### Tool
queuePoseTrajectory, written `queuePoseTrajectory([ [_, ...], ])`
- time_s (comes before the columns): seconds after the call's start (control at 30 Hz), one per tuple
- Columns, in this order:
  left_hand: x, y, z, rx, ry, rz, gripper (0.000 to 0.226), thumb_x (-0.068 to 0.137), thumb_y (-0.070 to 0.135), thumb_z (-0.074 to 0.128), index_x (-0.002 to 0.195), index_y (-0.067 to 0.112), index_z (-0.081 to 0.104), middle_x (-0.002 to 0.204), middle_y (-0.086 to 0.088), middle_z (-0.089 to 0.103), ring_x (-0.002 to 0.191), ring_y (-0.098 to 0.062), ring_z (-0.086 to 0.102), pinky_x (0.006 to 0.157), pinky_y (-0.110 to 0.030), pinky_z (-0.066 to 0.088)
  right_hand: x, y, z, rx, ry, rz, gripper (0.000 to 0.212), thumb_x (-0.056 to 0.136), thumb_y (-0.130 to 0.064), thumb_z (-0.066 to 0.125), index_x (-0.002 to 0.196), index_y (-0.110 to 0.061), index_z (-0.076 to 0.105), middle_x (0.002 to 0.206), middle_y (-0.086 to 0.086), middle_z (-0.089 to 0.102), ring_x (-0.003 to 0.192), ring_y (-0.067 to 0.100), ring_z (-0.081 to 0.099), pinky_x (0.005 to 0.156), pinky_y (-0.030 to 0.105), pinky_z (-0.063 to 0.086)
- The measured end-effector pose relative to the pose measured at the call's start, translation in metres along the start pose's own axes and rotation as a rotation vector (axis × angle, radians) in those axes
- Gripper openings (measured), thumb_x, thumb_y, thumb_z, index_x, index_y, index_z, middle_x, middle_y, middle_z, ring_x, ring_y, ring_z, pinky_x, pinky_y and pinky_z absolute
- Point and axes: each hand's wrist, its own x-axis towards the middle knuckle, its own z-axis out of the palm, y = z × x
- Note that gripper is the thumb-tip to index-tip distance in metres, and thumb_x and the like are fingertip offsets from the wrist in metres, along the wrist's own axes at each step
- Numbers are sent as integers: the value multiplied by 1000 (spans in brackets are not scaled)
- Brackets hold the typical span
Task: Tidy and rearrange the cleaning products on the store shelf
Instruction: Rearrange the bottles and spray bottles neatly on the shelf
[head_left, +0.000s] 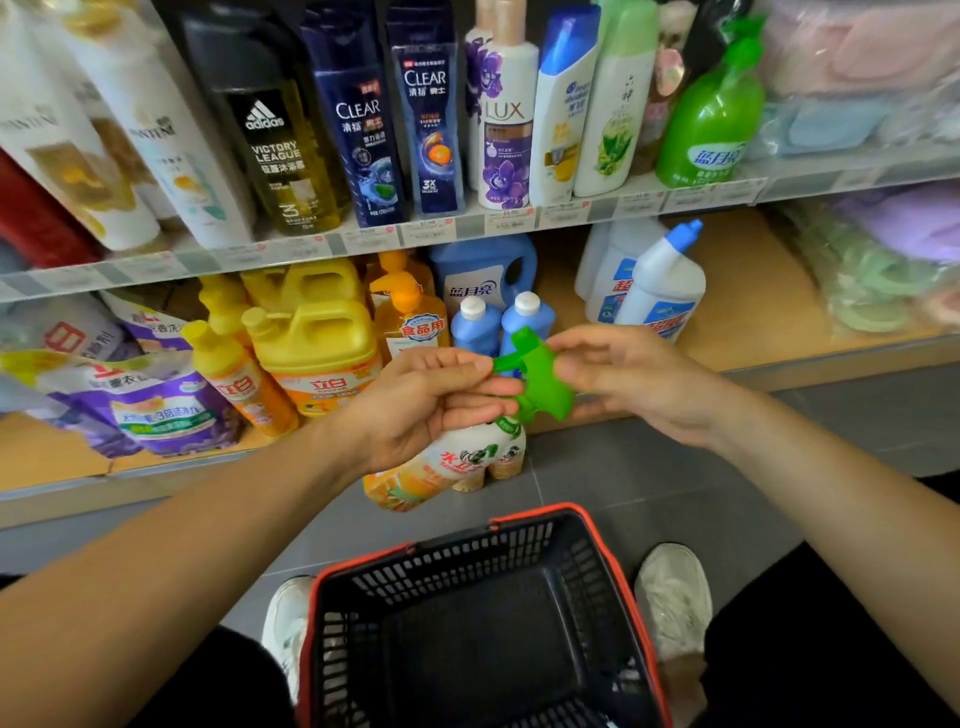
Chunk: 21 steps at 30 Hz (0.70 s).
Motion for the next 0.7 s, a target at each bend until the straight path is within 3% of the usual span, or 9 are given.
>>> queuePoseTrajectory([
  [0.07,-2,2,-2,28,0,12,15,81,20,67,80,16,82,99,-16,78,83,-23,78,62,-20,61,0,0,7,-241,40,-129,47,69,-19,86,112,-23,66,104,-1,72,94,6,68,81,23,56],
  [0.17,-4,5,-4,106,-11,50,11,81,21,69,85,14,76,98,-14,78,77,-19,78,56,-19,59,2,-4,12,-353,78,-239,48,75,-2,83,115,-21,63,105,-3,71,94,-2,67,80,18,53],
  [0.4,18,-4,-20,428,79,103,12,98,15,62,106,16,71,93,-3,79,81,-11,75,64,-19,57,11,-21,-19,-604,164,-320,45,79,-6,82,115,-27,65,103,-13,69,92,-3,64,84,20,55],
  [0.47,28,-14,-33,622,146,126,12,97,12,65,105,17,72,89,0,78,84,-10,73,67,-16,55,15,-20,-31,-691,214,-303,41,80,-9,81,115,-25,66,100,-9,69,90,1,63,84,26,54],
  [0.53,41,-28,-48,971,194,188,14,94,12,70,107,16,72,92,4,74,89,-12,68,75,-18,55,19,-17,-42,-758,271,-272,39,82,-11,79,117,-21,67,101,-3,70,93,8,64,87,35,53],
  [0.6,52,-42,-62,1286,173,200,26,92,17,72,118,16,70,108,2,71,102,-15,65,89,-29,55,25,-14,-51,-803,330,-229,39,83,-13,78,120,-17,66,106,4,70,99,19,65,90,43,53],
  [0.7,66,-62,-79,1552,62,148,46,93,28,70,136,17,59,137,-6,61,127,-23,54,106,-36,44,37,-12,-61,-862,387,-208,40,82,-16,79,120,-17,67,109,4,70,102,23,65,90,40,52],
])
